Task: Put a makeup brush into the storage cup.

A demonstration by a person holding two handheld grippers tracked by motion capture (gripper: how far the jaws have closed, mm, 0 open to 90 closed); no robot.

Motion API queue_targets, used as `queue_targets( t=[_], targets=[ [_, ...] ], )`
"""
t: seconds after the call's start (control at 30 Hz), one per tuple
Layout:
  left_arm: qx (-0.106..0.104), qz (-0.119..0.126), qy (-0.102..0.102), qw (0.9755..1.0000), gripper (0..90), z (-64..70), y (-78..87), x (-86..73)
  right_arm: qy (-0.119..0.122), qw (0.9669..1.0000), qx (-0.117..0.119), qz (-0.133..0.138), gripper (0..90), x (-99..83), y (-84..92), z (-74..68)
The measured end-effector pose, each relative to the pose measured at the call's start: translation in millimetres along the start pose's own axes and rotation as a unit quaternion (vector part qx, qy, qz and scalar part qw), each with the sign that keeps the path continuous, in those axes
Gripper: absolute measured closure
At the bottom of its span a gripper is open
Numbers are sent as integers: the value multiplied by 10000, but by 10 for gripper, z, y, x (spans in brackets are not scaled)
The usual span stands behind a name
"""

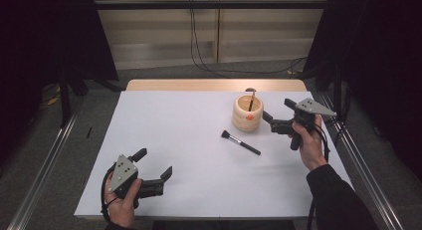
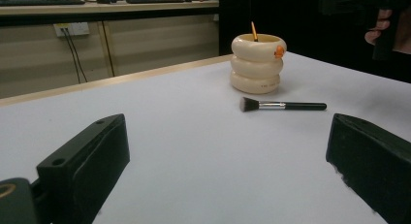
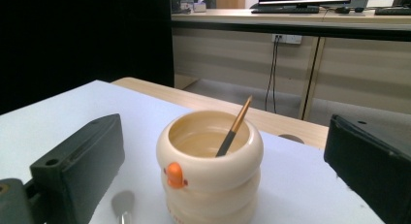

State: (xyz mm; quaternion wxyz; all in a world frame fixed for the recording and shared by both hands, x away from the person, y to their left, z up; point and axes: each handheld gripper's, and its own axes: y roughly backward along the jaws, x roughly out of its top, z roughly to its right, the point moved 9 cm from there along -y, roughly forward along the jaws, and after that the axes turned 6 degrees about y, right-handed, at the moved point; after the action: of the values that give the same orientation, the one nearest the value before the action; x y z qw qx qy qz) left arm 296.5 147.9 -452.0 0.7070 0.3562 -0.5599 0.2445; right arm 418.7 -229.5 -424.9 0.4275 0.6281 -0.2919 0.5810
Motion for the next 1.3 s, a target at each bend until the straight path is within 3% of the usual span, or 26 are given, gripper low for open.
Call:
queue_targets(
  t=[0.47, 0.9, 1.13, 1.3],
  targets=[
    [63, 32, 11, 10000, 19, 2, 13, 3, 26, 10000, 3, 49, 8, -10, 336, -87],
    [59, 29, 21, 10000, 17, 16, 26, -8, 101, 9999, -25, -69, 8, -198, 713, -159],
    [59, 9, 3, 10000, 17, 16, 50, -18, -81, 9998, -131, -152, 7, -330, 919, -156],
    [69, 46, 33, 10000, 17, 2, 88, -20, -195, 9995, -148, -180, 7, -374, 1061, -249]
  ],
)
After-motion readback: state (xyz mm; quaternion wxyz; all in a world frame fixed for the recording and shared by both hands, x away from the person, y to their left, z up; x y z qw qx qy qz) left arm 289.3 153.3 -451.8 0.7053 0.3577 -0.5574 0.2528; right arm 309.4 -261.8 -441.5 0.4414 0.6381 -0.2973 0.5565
